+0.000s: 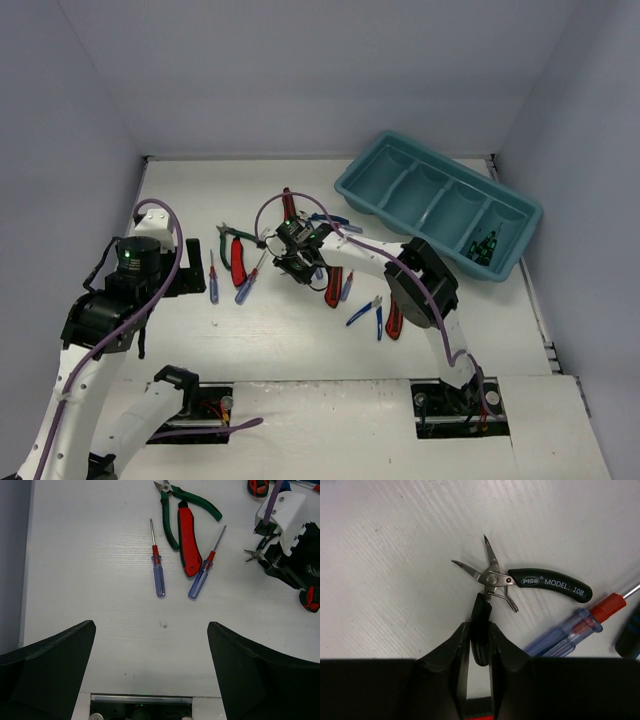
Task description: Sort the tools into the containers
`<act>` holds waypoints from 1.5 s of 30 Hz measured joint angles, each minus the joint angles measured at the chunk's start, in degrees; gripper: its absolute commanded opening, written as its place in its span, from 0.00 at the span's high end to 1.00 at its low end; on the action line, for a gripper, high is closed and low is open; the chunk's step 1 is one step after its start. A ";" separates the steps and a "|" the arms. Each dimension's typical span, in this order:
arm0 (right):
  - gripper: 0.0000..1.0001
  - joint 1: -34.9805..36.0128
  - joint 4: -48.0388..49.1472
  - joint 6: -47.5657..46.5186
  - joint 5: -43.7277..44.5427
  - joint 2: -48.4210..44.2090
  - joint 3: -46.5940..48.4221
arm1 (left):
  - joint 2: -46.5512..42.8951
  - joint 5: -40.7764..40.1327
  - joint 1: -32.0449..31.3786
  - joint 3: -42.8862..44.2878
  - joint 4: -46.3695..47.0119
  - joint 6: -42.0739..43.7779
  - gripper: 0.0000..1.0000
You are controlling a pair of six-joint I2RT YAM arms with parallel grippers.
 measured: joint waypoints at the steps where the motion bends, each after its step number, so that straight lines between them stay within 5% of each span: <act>1: 0.99 0.00 0.01 0.18 -0.28 0.00 0.00 | 0.03 0.01 0.00 0.00 0.00 -0.01 0.08; 10: 1.00 0.11 -1.03 3.42 -1.93 -3.49 -0.19 | 1.27 0.00 0.00 0.58 -0.23 -0.76 0.08; 17: 1.00 -2.76 -2.03 13.08 8.48 -14.83 3.67 | 2.33 -0.91 0.00 3.20 -0.42 -3.00 0.08; 24: 1.00 -25.38 -0.16 27.95 15.35 -27.40 2.12 | 2.96 -1.11 0.00 4.04 -0.46 -4.70 0.08; 31: 1.00 -48.50 -1.00 37.97 13.17 -27.83 -3.37 | 3.89 -1.09 0.00 4.04 -0.46 -5.32 0.08; 37: 1.00 -56.24 -0.08 43.01 5.09 -22.66 -4.75 | 4.52 -1.07 0.00 4.04 -0.46 -5.75 0.08; 45: 1.00 -56.85 3.03 48.10 -2.19 -17.97 -7.54 | 4.53 -0.86 0.00 4.01 -0.45 -5.93 0.08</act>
